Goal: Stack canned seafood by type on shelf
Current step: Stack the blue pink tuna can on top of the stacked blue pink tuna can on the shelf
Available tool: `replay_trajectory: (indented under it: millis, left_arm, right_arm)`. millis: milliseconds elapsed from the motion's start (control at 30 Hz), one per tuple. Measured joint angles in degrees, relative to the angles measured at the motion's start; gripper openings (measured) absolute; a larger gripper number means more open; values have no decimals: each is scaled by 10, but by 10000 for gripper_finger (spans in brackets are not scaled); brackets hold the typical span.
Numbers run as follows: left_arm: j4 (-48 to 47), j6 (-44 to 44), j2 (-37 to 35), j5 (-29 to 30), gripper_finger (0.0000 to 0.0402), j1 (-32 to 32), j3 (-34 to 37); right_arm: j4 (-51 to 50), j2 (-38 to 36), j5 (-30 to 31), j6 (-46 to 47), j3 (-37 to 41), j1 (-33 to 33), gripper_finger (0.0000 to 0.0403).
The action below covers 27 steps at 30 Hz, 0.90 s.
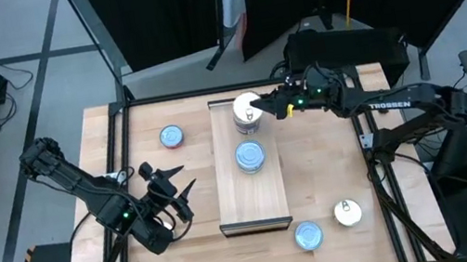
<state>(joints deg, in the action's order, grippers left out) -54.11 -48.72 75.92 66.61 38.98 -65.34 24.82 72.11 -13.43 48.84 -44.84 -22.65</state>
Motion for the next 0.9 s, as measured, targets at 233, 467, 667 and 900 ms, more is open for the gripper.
replay_trajectory:
  millis: [233,467,667,900]
  left_arm:
    - [0,0,0,0,228,0,0]
    - [0,-1,0,-1,228,0,0]
    - [0,-1,0,-2,228,0,0]
    - [0,-2,0,-5,228,0,0]
  right_arm:
    - [-7,11,2,6,0,0,206]
    - [-9,13,29,2,0,0,252]
    - [-10,13,29,-8,0,0,304]
    - [-10,13,44,-40,0,0,350]
